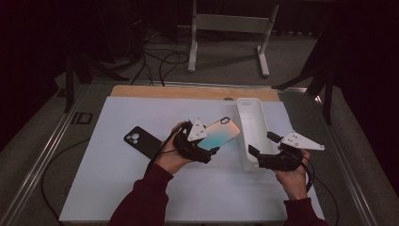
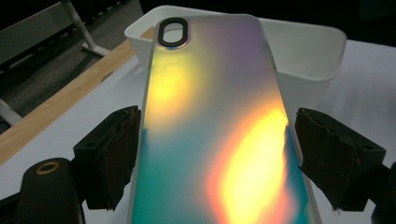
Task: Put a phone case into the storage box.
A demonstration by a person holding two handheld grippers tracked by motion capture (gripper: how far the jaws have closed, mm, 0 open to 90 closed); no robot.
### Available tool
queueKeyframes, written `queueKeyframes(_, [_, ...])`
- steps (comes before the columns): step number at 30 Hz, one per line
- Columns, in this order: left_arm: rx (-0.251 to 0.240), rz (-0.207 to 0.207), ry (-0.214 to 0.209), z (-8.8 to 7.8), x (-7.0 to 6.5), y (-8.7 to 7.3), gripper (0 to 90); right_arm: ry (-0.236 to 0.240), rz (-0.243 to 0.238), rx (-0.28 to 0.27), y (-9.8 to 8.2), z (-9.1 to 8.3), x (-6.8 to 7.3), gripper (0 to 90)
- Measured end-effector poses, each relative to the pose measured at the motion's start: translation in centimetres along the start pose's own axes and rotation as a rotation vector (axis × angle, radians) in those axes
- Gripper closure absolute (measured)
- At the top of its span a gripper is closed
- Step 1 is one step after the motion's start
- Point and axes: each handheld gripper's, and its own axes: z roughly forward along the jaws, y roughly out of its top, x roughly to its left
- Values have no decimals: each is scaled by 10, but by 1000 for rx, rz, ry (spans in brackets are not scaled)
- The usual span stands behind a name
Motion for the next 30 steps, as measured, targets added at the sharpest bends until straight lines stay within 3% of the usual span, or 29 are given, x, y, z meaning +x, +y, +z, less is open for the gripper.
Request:
queueKeyframes(4, [-10,7,-8,-2,-1,2,168,18,-5,6,4,5,3,83])
queueKeyframes(13, [-32,47,-42,-1,-9,5,168,83,39,12,14,16,8,83])
queueKeyframes(19, [-66,75,-71,-1,-15,7,168,149,102,23,18,22,9,88])
queueKeyframes(23, [-92,82,-77,-2,-17,9,167,173,135,34,19,24,10,149])
queueKeyframes(30, [-107,94,-84,-1,-20,10,167,220,196,36,20,26,11,347])
